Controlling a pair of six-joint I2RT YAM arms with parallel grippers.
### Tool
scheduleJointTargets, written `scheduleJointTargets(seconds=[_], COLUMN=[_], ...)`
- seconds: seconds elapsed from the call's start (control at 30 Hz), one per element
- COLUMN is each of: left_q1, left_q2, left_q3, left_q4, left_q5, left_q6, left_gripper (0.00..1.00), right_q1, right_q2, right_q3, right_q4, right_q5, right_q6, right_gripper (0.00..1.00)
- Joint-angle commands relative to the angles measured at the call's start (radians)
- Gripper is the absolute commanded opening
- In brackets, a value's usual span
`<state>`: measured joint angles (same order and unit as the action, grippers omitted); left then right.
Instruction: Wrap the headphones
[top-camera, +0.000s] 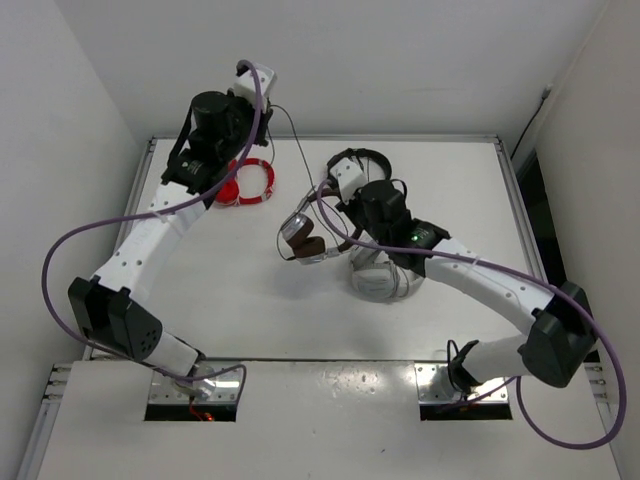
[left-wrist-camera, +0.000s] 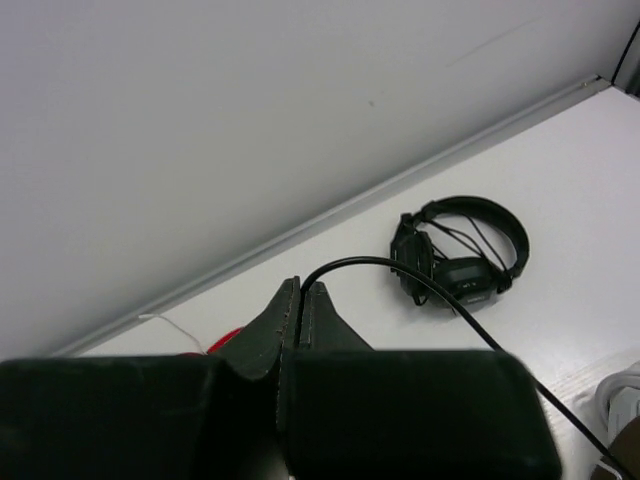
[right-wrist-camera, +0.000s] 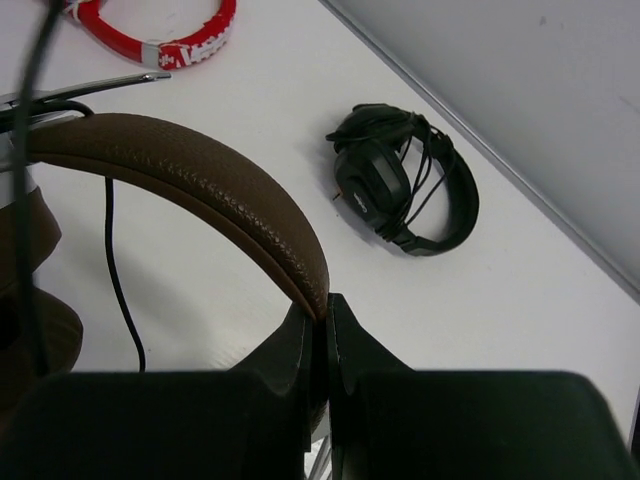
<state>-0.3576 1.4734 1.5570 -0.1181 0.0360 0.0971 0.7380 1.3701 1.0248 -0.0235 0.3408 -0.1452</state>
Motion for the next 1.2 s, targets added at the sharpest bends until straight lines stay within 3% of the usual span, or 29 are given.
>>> scheduleJointTargets(seconds=[0.0, 0.57, 0.97, 1.17], left_q1=[0.034, 0.130, 0.298, 0.321], left_q2=[0.030, 0.105, -0.064, -0.140], left_q3=[0.054, -0.037, -0.368, -0.535], left_q4=[-0.009, -0.040, -0.112, -0.144], left_q5=[0.079, 0.179, 0.232, 0.272], left_q6=[-0.053, -0.140, -0.152, -0.143], left_gripper=[0.00, 0.00, 0.00, 0.00], right_q1=[0.038, 0.087, 0.018, -0.012], right_q2=[-0.060, -0.088, -0.088, -0.059], right_q3=[0.001, 0.035, 0.145, 0.238], right_q4=[0.149, 0.171, 0.122, 0.070], right_q5=[-0.010, 0.030, 0.041, 0.041], right_q6=[-0.050, -0.070, -0.007, 0.085], right_gripper=[0.00, 0.00, 0.00, 0.00])
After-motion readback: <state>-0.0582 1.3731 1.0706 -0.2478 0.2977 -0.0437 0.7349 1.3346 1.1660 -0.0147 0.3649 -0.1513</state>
